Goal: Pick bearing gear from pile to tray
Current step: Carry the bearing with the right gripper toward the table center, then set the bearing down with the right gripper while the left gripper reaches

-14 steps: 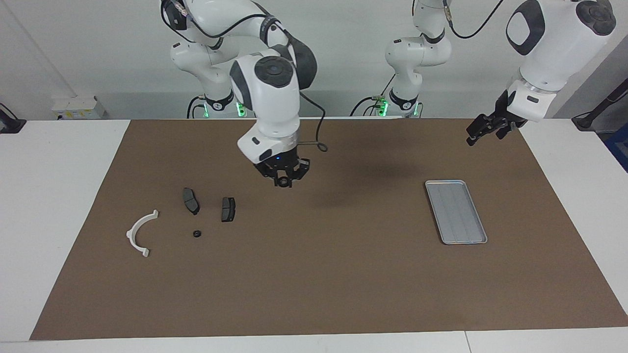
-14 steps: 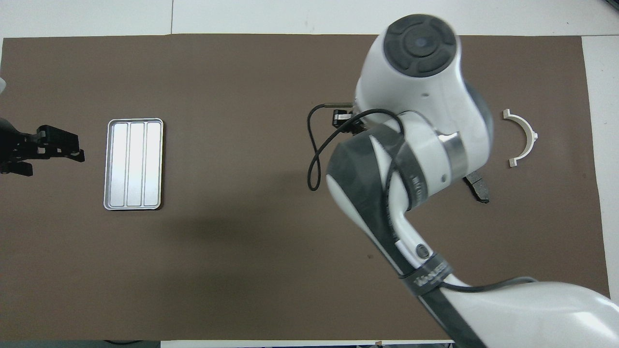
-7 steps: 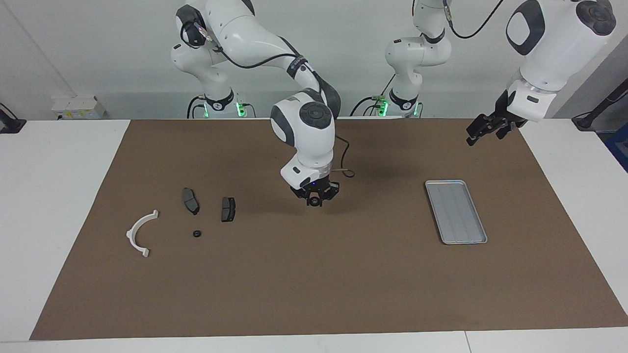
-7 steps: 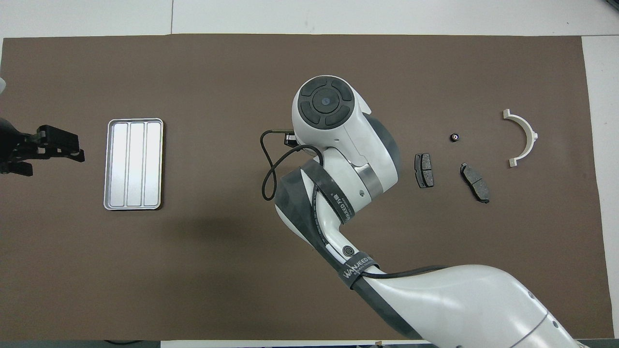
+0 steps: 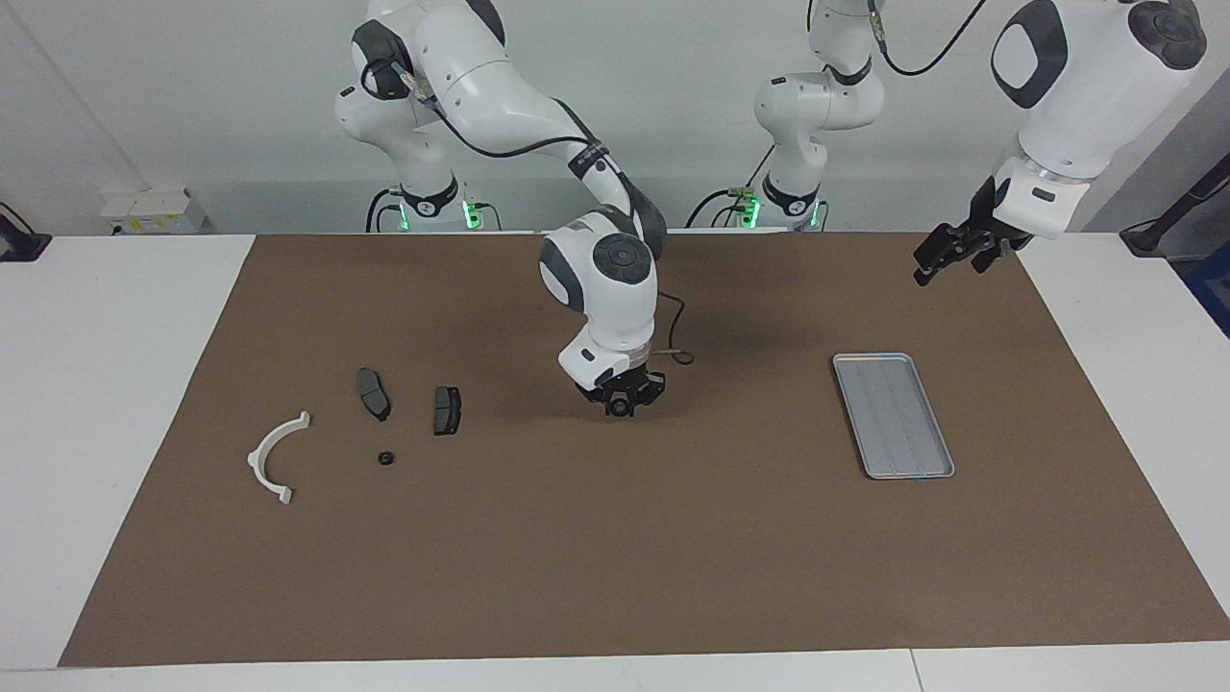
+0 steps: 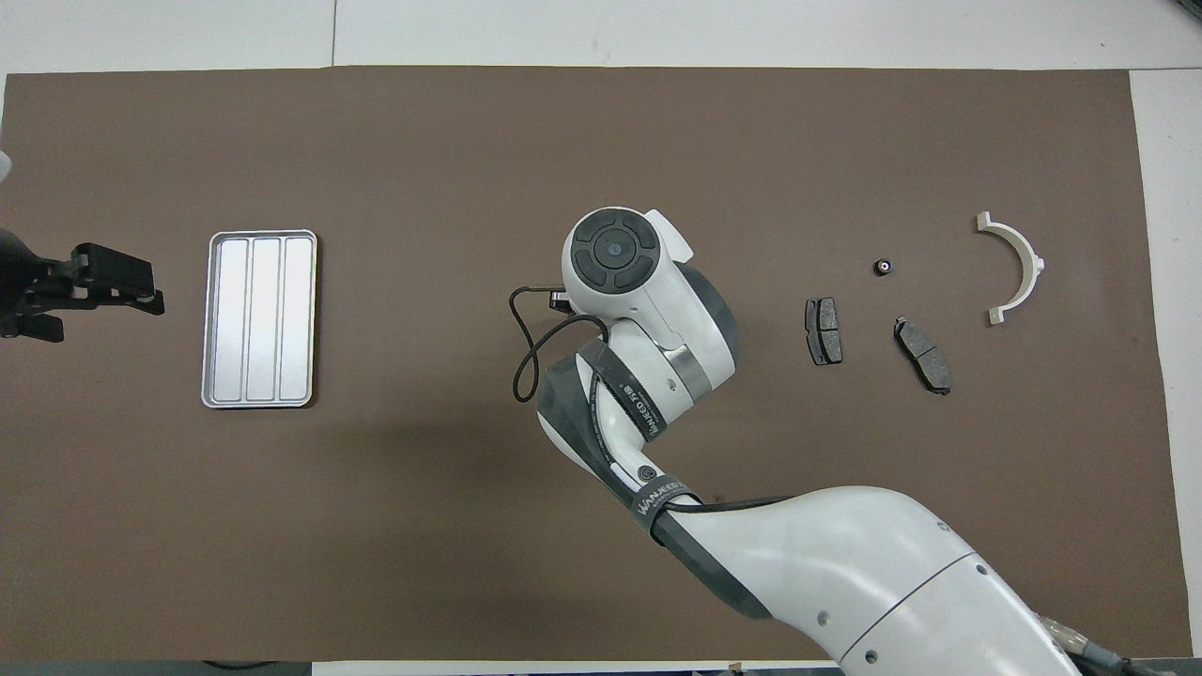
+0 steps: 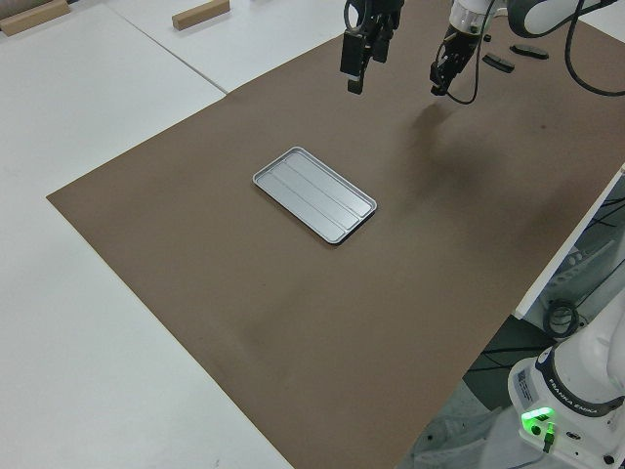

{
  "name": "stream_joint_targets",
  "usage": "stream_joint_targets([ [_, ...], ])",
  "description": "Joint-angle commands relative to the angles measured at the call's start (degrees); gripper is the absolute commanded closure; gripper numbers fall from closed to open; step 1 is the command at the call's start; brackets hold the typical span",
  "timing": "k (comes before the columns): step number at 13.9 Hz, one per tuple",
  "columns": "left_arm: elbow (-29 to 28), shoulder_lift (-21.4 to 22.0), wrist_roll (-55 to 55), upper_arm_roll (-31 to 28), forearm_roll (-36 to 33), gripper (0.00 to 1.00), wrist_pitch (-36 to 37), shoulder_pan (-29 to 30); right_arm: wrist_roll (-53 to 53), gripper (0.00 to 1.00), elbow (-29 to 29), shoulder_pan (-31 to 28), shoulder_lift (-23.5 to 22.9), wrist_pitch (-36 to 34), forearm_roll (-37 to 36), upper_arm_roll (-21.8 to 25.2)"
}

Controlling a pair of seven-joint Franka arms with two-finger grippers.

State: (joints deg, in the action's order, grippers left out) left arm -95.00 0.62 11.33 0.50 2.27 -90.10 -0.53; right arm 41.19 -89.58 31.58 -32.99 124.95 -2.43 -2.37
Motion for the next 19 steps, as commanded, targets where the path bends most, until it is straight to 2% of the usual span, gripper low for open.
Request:
stream_joint_targets([
  [1,-1.3,1.4,0.0,-0.1,-1.0,0.0,-0.3,-0.2,0.5,0.87,-3.8,0.4,0.8,4.0,0.2,-0.1],
  [4,-1.3,1.4,0.0,-0.1,-1.0,0.0,-0.3,-0.3,0.3,0.87,-4.2,0.6,0.4,4.8,0.2,-0.1],
  [5,-1.3,1.4,0.0,-0.1,-1.0,0.0,-0.3,-0.2,0.2,0.66,-4.2,0.6,0.4,4.7,0.2,0.0],
  [6,-1.3,1.4,0.0,-0.1,-1.0,0.0,-0.3,-0.3,0.2,0.2,-4.2,0.5,0.4,4.7,0.2,0.0],
  [7,-1.3,1.4,0.1,0.0,-1.0,0.0,-0.3,-0.3,0.1,0.02,-3.9,0.5,0.5,4.2,0.1,0.0],
  [11,-1.3,1.4,-0.2,0.0,-1.0,0.0,-0.5,-0.3,-2.2,0.0,-2.6,-1.9,2.8,0.9,-0.5,0.4],
  [14,-1.3,1.5,-0.2,0.1,-1.0,0.0,-0.1,-0.3,-17.2,0.0,-2.1,-11.7,7.8,-2.0,0.0,0.3],
  [16,-1.4,1.5,0.0,0.2,-1.0,0.0,-0.6,-0.4,-28.0,0.0,-0.6,-18.4,8.2,-3.8,0.2,0.1],
  [19,-1.4,1.5,0.4,0.5,-1.0,0.0,-0.3,-0.8,-37.7,0.0,1.9,-25.9,8.3,-6.7,0.1,0.1],
])
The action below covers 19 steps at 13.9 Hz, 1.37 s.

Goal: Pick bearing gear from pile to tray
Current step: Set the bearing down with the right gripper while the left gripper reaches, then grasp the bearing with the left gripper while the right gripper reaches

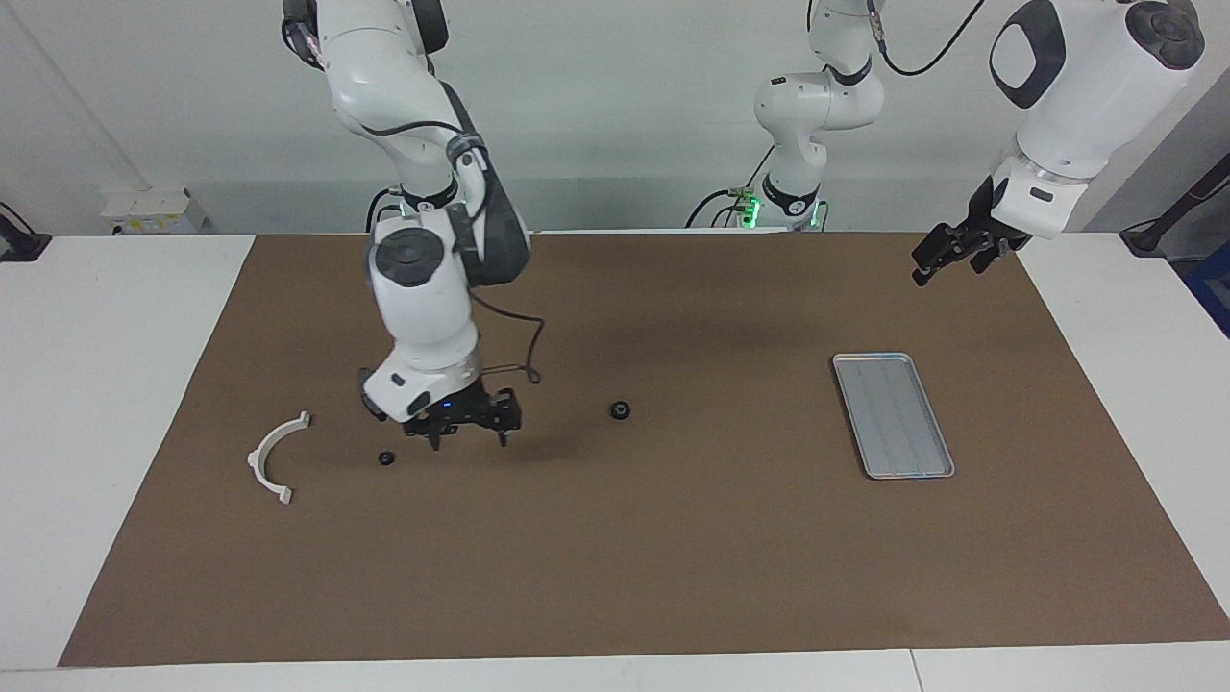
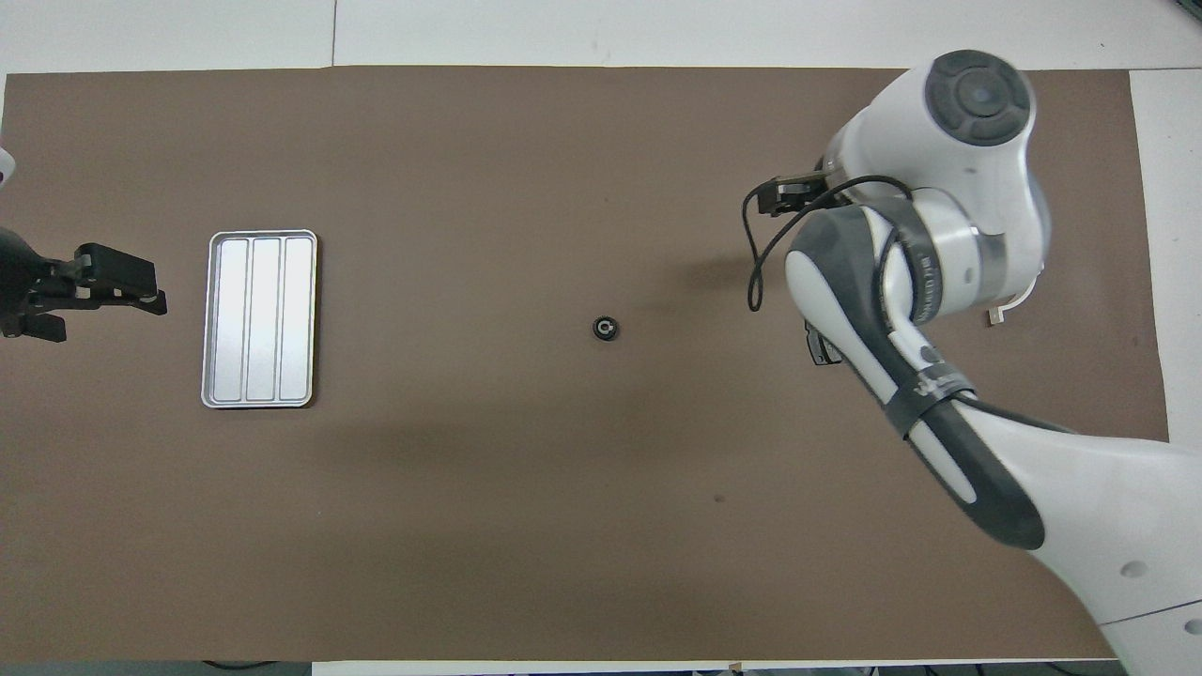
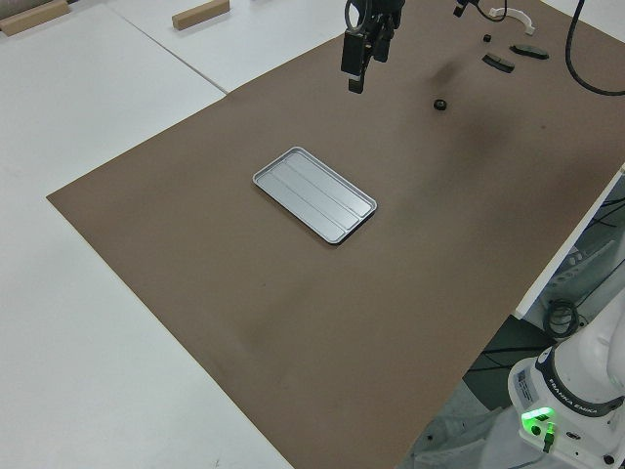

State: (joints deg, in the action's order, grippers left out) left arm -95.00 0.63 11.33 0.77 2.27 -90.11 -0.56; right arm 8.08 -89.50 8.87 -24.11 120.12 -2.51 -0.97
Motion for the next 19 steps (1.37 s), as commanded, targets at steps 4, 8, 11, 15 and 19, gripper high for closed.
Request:
stream_joint_targets([
  [4,-2.6,1.7,1.9,0.5,-0.9,0.0,-2.6,-2.6,-8.9,0.0,2.2,-8.6,0.0,-4.2,0.2,-1.3],
  [8,-2.6,0.9,10.3,0.6,-0.9,0.0,-4.5,-6.4,-10.7,0.0,0.3,-10.5,1.0,-5.2,0.2,-1.2],
  [11,-2.1,-2.6,18.7,0.6,-0.9,0.0,-6.9,-12.9,-10.2,0.01,-2.6,-10.0,1.2,-4.1,0.3,-1.3],
  [15,-0.9,-9.4,32.0,0.5,-0.3,0.0,-13.3,-21.9,-10.7,0.01,-9.0,-9.8,2.4,1.8,0.3,-1.4],
  [19,7.0,-20.8,42.2,0.4,-0.2,0.0,-14.9,-29.7,-11.3,0.01,-11.5,-9.9,2.2,3.8,0.2,-1.4],
])
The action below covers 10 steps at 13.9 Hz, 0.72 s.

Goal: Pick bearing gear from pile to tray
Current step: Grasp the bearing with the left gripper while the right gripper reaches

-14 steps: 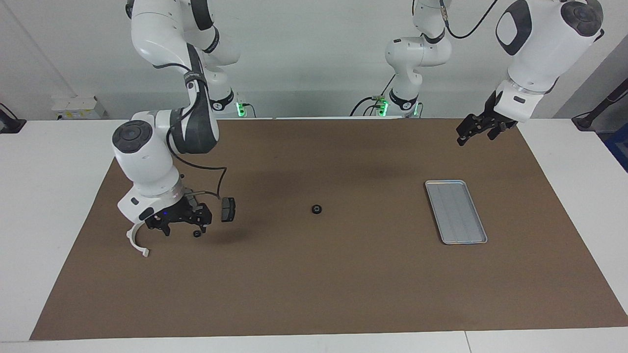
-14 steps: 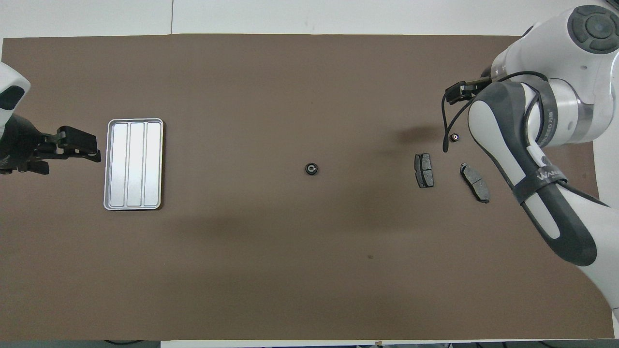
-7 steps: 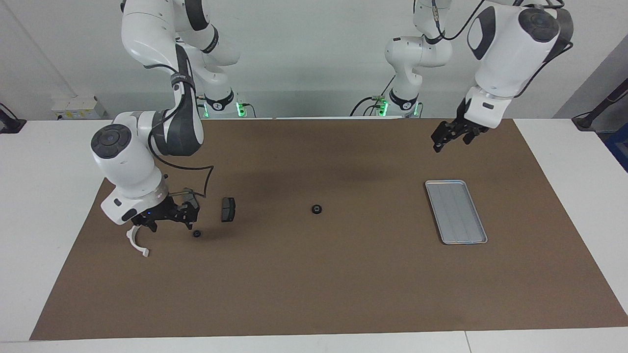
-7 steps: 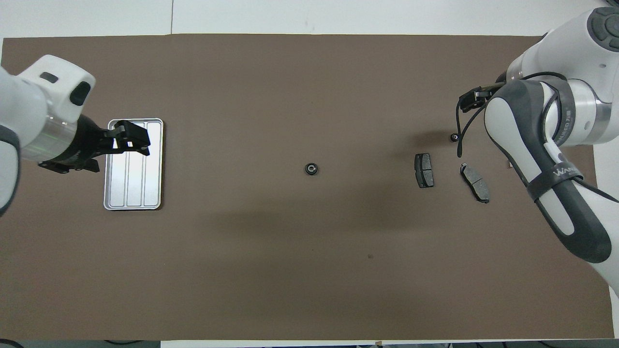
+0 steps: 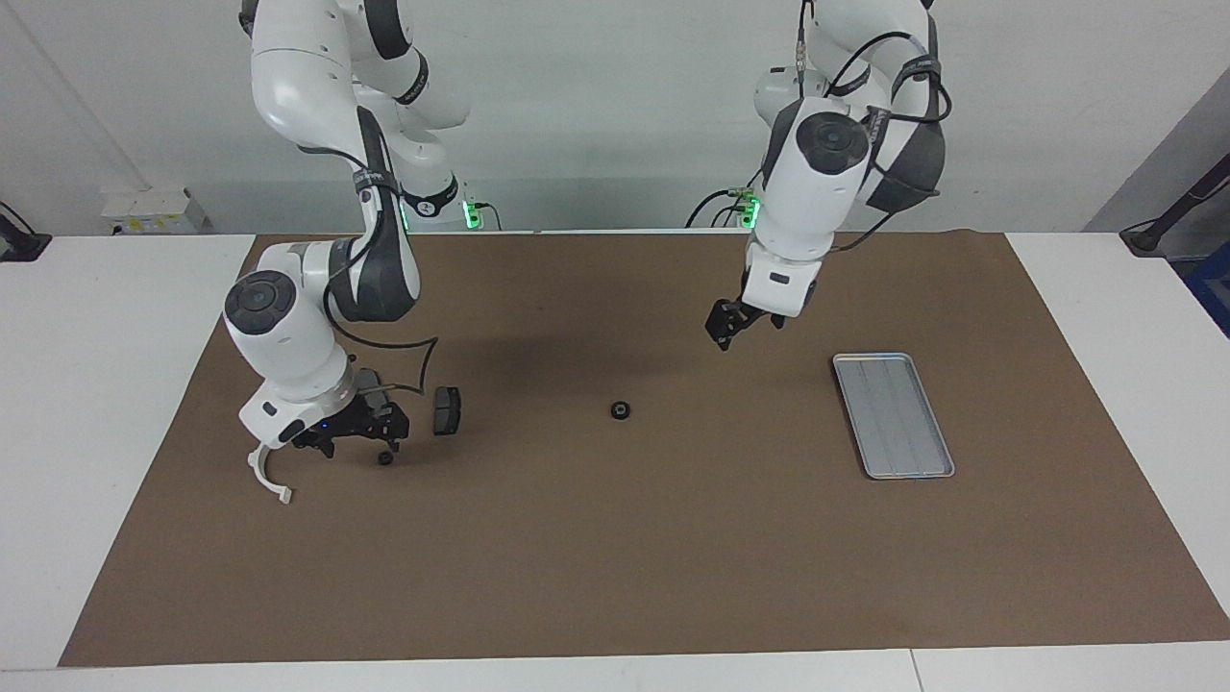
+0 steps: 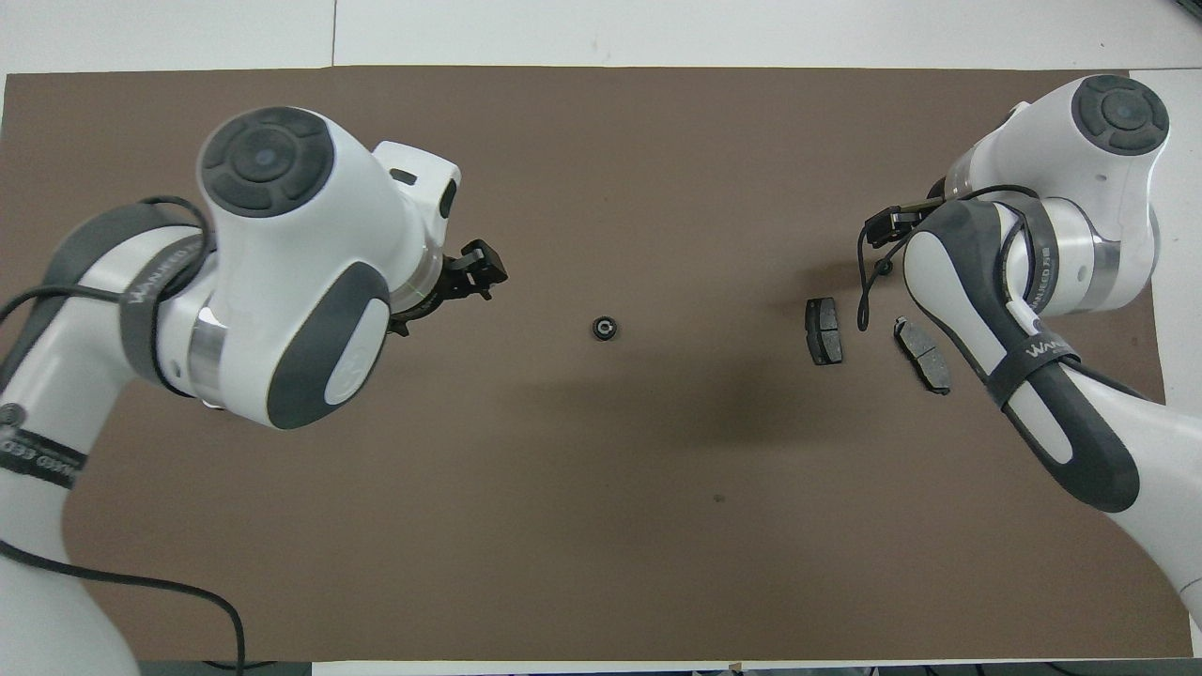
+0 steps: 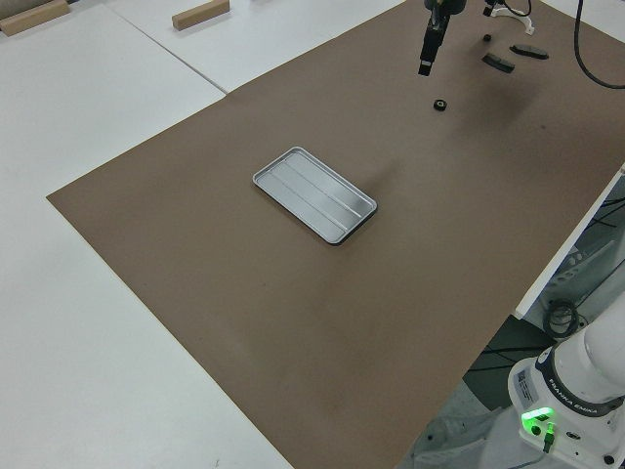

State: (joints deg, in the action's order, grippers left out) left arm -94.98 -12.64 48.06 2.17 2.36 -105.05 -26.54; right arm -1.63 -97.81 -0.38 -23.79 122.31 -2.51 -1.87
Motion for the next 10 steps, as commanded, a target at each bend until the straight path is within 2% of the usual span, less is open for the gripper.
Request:
stream_joint_targets([
  [1,10.7,-11.7,7.9,-1.1,-0.5,0.0,0.2,-5.2,-1.6,0.03,-3.8,-0.6,1.7,2.3,0.2,-0.5],
  [3,16.1,-18.2,10.0,-1.6,-0.9,0.0,-0.4,-7.6,-1.7,0.03,-5.5,-0.6,1.4,5.6,0.2,-0.5],
  [6,17.8,-20.5,11.1,-1.4,-0.7,0.0,-4.1,-8.4,-2.0,0.04,-6.2,-0.6,0.8,6.2,0.2,-0.5],
  [7,18.2,-22.5,13.4,-1.7,-0.8,0.0,-5.5,-9.7,-2.0,0.04,-6.6,-0.6,0.5,6.2,0.2,-0.5],
  [10,18.5,-24.4,15.0,-2.3,-1.0,0.0,-6.0,-12.6,-2.1,0.05,-8.2,-0.6,0.1,8.5,0.2,-0.5],
])
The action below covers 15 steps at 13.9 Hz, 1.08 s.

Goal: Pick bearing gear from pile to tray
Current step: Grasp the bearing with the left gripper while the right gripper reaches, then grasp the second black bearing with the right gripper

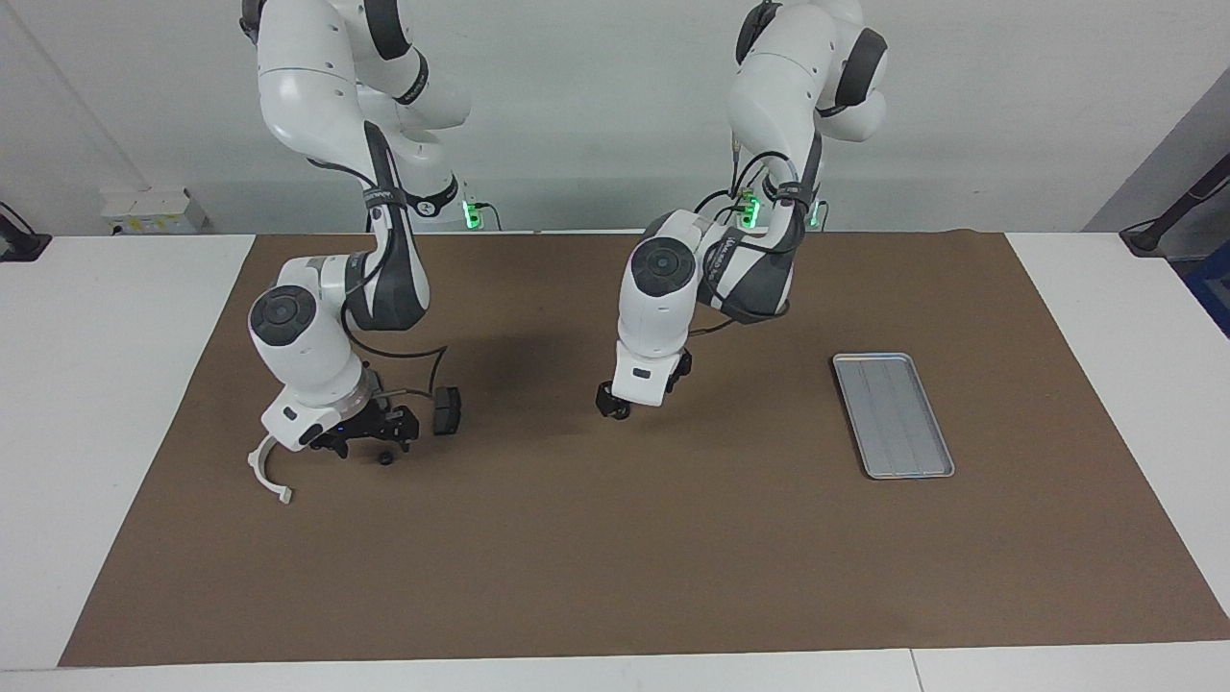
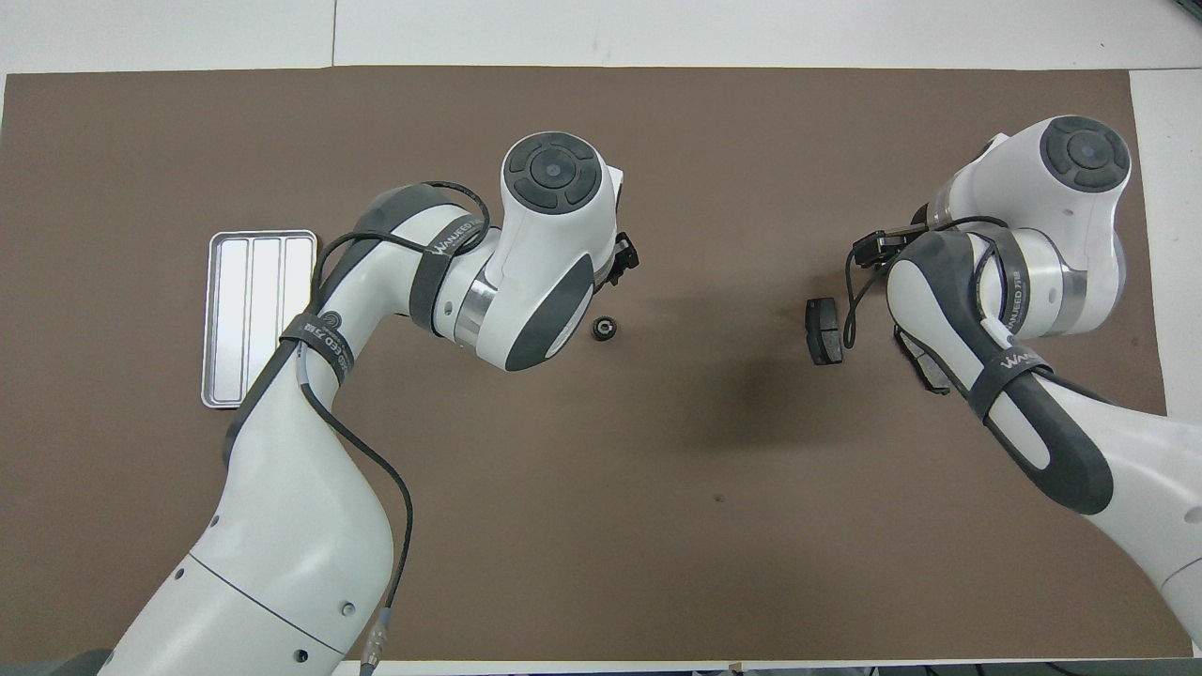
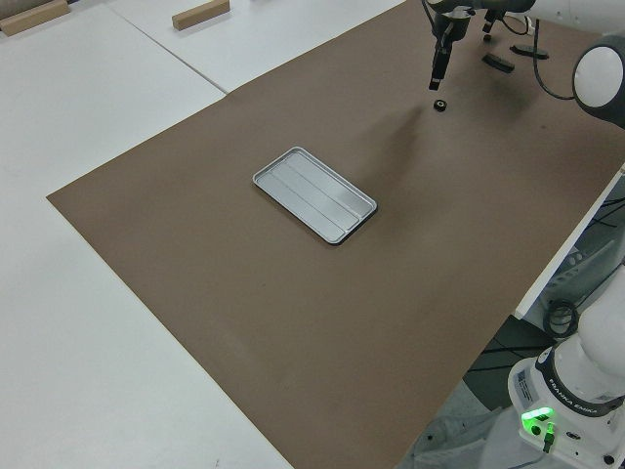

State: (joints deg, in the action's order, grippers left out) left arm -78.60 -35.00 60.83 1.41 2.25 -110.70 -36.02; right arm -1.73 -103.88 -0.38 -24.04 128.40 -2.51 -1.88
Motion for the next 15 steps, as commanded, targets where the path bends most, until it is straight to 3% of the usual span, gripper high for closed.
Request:
stream_joint_targets([
  [1,1.9,-2.0,2.3,-1.6,-1.1,0.0,-0.1,-3.4,-2.8,0.05,-2.5,-0.6,0.2,2.5,0.2,-0.5],
  [9,-4.5,-1.1,2.3,-1.5,-0.9,0.0,-7.2,-2.8,-3.2,0.08,-2.7,-0.6,-0.8,2.7,0.2,-0.5],
  [13,-7.7,-0.3,2.4,-1.5,-0.8,0.03,-9.8,-3.4,-3.6,0.08,-3.3,-0.7,-1.9,6.6,0.2,-0.4],
  [15,-7.9,-0.2,2.7,-1.3,-0.8,0.05,-9.9,-3.4,-3.6,0.12,-3.3,-0.8,-2.0,6.6,0.2,-0.4],
])
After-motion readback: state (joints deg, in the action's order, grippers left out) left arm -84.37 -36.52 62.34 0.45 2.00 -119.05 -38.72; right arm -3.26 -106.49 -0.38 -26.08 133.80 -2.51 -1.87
